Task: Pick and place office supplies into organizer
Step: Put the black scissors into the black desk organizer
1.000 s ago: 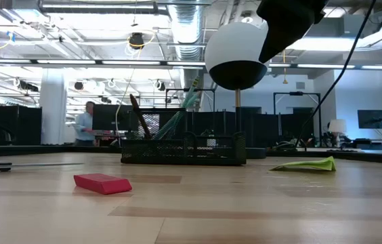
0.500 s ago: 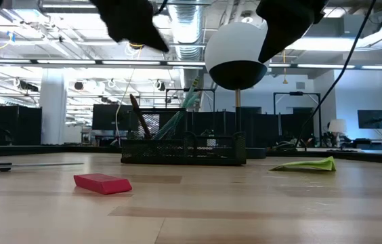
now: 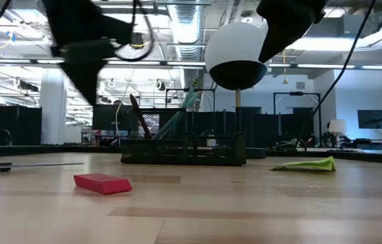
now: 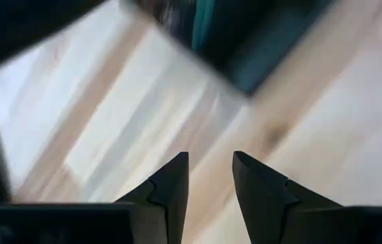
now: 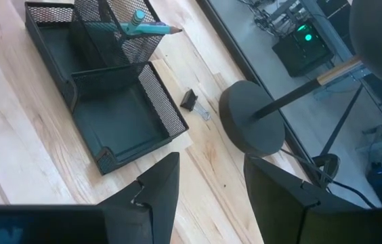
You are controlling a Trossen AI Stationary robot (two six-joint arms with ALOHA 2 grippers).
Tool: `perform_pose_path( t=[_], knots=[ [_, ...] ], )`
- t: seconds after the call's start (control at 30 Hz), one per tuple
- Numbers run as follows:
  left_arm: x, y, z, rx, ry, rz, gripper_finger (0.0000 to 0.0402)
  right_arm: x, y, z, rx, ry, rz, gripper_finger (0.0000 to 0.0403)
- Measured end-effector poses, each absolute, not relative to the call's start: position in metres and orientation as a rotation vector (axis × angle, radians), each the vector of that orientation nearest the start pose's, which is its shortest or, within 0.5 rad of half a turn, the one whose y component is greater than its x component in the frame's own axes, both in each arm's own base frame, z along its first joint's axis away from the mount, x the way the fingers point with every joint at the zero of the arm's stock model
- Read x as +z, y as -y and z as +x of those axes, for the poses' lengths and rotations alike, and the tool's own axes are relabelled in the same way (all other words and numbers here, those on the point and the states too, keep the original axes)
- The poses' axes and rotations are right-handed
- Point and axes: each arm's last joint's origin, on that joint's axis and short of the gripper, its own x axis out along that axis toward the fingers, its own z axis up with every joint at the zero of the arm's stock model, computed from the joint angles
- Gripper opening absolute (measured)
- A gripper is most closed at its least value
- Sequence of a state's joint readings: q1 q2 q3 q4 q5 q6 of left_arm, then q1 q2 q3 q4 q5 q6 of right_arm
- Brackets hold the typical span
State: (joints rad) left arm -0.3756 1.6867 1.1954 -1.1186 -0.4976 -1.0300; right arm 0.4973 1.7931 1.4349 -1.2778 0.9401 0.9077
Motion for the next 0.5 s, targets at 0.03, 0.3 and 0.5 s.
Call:
perform_pose_path(
  t=[0.03, 0.3, 0.5],
  knots=[
    [0.21, 0.096, 0.272, 0.791, -1.233, -0.181, 0.0112, 0.247, -0.134, 0.295, -0.803, -0.914, -0.298, 0.0161],
    [0.209, 0.118, 0.25, 0.738, -1.439, -0.212, 0.0112, 0.247, -0.134, 0.295, -0.803, -0.914, -0.297, 0.0161],
    [0.208, 0.142, 0.243, 0.615, -1.427, -0.165, 0.0112, 0.247, -0.134, 0.295, -0.803, -0.914, -0.297, 0.0161]
  ],
)
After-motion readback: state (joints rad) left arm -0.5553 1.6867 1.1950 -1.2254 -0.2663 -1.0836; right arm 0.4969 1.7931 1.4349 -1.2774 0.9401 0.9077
